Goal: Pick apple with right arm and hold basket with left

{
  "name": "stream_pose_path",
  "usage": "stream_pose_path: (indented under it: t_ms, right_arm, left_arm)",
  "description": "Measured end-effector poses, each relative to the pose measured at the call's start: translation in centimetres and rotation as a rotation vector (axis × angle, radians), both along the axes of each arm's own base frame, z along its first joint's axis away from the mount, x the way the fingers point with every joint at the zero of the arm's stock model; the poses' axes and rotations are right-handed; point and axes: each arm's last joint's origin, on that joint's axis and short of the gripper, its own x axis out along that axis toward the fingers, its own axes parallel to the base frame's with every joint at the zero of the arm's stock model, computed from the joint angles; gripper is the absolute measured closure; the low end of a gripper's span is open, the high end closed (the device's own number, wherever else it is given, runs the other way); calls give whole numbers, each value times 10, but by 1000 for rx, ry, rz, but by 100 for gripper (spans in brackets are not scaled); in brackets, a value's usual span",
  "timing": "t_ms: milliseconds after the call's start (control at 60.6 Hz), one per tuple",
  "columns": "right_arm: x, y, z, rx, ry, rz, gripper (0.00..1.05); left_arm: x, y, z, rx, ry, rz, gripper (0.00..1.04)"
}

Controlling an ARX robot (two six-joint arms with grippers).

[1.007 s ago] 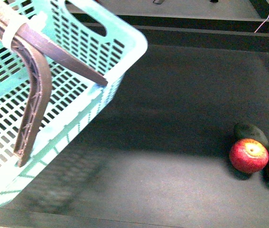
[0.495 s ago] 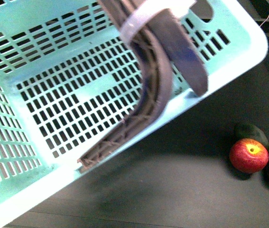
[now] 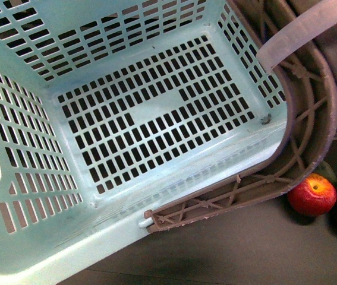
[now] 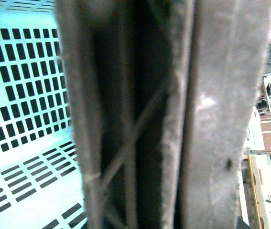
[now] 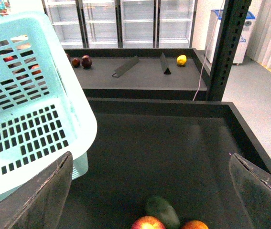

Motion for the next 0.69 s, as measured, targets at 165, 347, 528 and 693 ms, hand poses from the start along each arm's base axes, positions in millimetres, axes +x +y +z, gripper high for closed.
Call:
stream_pose_path:
  t_ms: [165,347,528,693]
  right_arm:
    - [0,0,0,0,0,0,9]
    - [0,0,-1,35,89,-59,9]
    - [3,1,-11,56,636,-329,9]
    - [21,2,-21,52,671,-311,9]
  left_arm:
    - [0,0,0,4,-2,10,90]
    - [0,0,0,4,-1,8,90]
    - [0,-1,0,5,-2,7,90]
    - [1,-1,-1,7,-2,10,90]
